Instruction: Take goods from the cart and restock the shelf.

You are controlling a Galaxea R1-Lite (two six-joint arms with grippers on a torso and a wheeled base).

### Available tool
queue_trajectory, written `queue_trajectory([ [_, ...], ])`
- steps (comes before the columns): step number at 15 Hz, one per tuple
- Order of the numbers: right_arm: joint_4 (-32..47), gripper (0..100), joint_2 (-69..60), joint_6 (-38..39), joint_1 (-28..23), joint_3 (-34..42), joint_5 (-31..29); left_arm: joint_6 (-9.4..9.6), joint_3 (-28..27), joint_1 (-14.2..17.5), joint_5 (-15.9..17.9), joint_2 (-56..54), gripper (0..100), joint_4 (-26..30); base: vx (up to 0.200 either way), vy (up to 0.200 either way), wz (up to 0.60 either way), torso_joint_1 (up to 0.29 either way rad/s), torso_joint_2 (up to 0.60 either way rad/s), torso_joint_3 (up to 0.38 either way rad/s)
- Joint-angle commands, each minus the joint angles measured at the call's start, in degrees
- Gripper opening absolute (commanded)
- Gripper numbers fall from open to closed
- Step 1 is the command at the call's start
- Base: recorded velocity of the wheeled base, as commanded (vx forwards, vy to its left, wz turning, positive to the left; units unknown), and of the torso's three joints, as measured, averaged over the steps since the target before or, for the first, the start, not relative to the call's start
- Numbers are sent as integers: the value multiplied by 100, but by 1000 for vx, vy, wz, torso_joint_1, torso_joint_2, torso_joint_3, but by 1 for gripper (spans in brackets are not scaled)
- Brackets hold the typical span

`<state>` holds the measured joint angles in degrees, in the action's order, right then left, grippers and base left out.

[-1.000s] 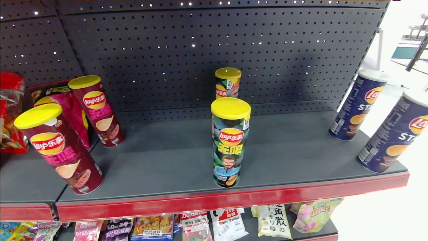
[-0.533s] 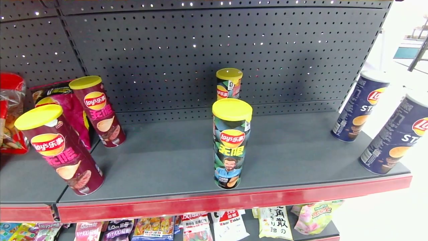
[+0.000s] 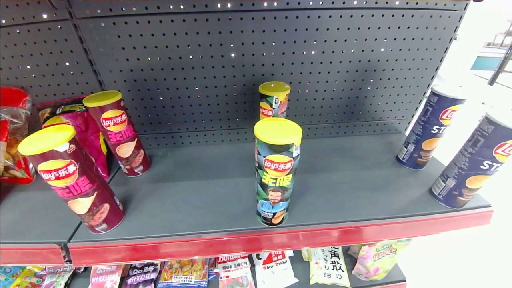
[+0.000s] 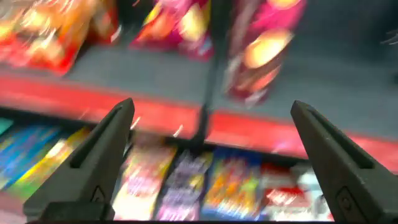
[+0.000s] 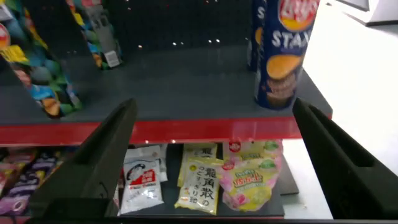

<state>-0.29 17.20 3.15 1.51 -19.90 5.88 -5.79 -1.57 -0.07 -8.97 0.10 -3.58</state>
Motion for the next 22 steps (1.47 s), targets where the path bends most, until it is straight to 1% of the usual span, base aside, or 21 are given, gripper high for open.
queue_trajectory([
  [1, -6, 100, 2279, -402, 464, -1324, 775, 491, 157, -1, 598, -10, 100, 314, 0, 0, 0, 0, 0, 0],
  [2, -6, 100, 2420, -464, 947, -1324, 898, 553, 157, 25, 634, 61, 100, 358, 0, 0, 0, 0, 0, 0],
  [3, -6, 100, 2657, -446, 1431, -1298, 845, 544, 157, 42, 642, 52, 100, 367, 0, 0, 0, 0, 0, 0],
  [4, -6, 100, 2657, -446, 1431, -1298, 845, 544, 157, 42, 642, 52, 100, 367, 0, 0, 0, 0, 0, 0],
  [5, -23, 100, 3281, -455, 1853, -1359, 748, 403, 157, 34, 616, -1, 100, 358, 0, 0, 0, 0, 0, 0],
  [6, -23, 100, 3536, -464, 1985, -1456, 740, 482, 157, 34, 634, -1, 100, 358, 0, 0, 0, 0, 0, 0],
  [8, -23, 100, 3914, -446, 2196, -1588, 740, 482, 157, 34, 634, -1, 100, 358, 0, 0, 0, 0, 0, 0],
  [11, -23, 100, 4757, -420, 2239, -1869, 766, 491, 157, 34, 642, -1, 100, 358, 0, 0, 0, 0, 0, 0],
  [13, -32, 100, 5241, -350, 2371, -2001, 775, 491, 157, 34, 634, -1, 100, 367, 0, 0, 0, 0, 0, 0],
  [14, -32, 100, 5276, -350, 2380, -2001, 775, 491, 157, 34, 642, -1, 100, 358, 0, 0, 0, 0, 0, 0],
  [16, -32, 100, 5812, -306, 2617, -2097, 775, 491, 157, 34, 642, -1, 100, 358, 0, 0, 0, 0, 0, 0],
  [18, -50, 100, 6199, -262, 2600, -2159, 766, 491, 157, 34, 642, -1, 100, 358, 0, 0, 0, 0, 0, 0],
  [22, -481, 100, 6867, -209, 2573, -2361, 696, 491, 157, 34, 634, -1, 100, 358, 0, 0, 0, 0, 0, 0],
])
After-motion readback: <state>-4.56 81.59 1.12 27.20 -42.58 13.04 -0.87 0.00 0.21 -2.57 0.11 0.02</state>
